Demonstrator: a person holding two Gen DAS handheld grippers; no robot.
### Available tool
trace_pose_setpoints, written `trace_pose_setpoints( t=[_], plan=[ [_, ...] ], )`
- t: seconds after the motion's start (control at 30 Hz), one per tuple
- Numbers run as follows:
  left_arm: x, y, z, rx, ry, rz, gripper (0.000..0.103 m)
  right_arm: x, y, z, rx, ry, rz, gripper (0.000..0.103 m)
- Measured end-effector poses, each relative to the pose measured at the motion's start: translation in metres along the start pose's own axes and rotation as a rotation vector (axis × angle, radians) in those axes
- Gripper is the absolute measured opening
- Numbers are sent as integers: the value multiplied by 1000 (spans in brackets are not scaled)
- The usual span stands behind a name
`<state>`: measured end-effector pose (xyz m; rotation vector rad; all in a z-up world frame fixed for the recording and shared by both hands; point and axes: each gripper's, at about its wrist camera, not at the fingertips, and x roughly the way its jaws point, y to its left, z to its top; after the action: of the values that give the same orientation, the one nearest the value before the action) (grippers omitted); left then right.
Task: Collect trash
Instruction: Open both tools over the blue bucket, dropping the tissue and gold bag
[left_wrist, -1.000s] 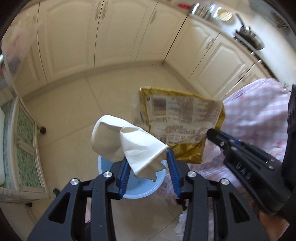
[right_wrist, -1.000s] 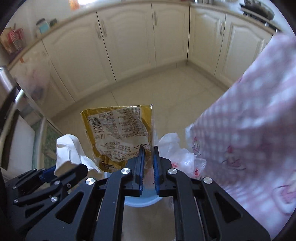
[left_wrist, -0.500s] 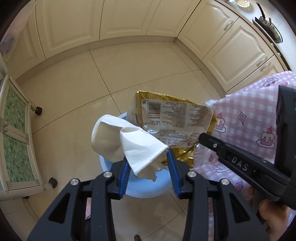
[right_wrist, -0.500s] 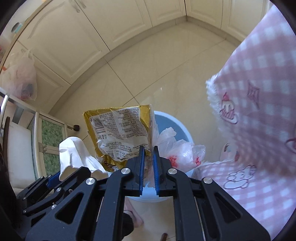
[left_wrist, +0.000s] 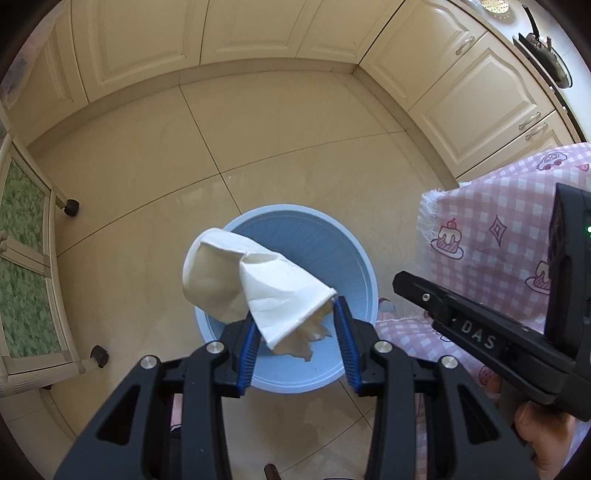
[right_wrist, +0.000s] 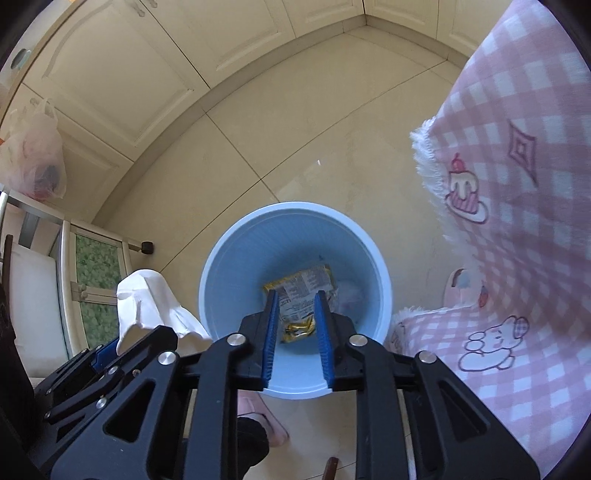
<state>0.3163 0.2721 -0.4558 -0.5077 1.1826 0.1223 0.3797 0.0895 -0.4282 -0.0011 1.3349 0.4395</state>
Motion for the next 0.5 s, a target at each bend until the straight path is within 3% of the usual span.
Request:
trace_pose_setpoints(
  t=[0.33,0.4,0.5],
  plan=[
    [-2,-19,-2,41,-7,-30,41,-37,7,-10,-120,-132,-166,33],
    [-7,-22,-1,45,-15,-38,55,-46,8,-13,-138,-153,-182,33],
    [-24,-29,-2,62,-43,-34,56,-60,7,-16,-149,-175,-192,34]
  ],
)
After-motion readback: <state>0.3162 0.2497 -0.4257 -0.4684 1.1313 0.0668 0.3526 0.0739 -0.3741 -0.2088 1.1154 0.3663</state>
